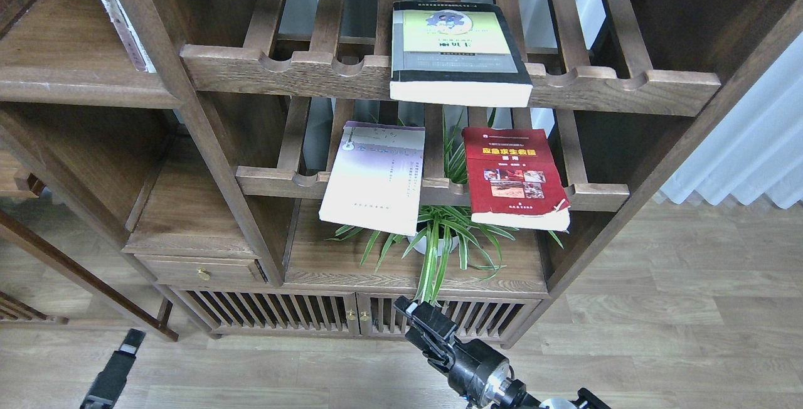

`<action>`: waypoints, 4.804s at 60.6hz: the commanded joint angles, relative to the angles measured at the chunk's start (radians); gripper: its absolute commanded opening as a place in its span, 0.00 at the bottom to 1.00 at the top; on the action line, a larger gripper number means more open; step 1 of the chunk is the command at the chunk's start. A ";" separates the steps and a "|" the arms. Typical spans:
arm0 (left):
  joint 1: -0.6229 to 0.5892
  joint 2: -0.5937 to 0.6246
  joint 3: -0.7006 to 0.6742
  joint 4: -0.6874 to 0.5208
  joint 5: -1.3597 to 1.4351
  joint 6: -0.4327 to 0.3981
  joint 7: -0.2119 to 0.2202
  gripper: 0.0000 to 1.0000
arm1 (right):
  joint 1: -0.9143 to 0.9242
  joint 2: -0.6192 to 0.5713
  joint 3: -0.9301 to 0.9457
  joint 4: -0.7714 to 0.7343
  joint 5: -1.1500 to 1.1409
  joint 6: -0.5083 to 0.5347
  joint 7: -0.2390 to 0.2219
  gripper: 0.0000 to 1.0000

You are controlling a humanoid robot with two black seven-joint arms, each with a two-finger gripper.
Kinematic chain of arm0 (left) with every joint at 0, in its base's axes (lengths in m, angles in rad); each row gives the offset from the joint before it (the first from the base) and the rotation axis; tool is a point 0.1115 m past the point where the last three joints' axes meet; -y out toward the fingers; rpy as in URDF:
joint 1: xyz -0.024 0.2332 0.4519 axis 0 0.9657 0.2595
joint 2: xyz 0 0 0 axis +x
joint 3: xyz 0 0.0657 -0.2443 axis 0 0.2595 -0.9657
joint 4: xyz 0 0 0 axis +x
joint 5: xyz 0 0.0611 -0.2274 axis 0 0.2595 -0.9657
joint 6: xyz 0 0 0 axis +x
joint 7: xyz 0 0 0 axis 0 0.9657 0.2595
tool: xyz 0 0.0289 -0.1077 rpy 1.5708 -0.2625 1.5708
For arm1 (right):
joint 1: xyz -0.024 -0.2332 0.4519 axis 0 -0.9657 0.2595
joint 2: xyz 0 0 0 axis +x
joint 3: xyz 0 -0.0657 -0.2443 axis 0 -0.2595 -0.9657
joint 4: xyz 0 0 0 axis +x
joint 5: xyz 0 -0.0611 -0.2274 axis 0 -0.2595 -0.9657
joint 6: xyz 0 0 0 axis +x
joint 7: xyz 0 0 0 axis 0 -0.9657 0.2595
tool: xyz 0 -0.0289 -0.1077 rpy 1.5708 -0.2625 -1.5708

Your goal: Organize books on shelf

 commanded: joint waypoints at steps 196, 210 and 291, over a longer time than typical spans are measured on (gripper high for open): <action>-0.131 -0.019 0.009 0.253 -0.091 0.000 -0.074 1.00 | 0.114 0.000 0.005 -0.009 0.272 0.181 0.543 0.99; -0.131 -0.019 0.009 0.253 -0.092 0.000 -0.074 1.00 | 0.111 0.000 0.051 -0.036 0.311 0.181 0.543 0.83; -0.134 -0.018 0.074 0.251 -0.160 0.000 -0.063 1.00 | 0.034 0.000 -0.081 0.005 0.303 0.181 0.536 0.03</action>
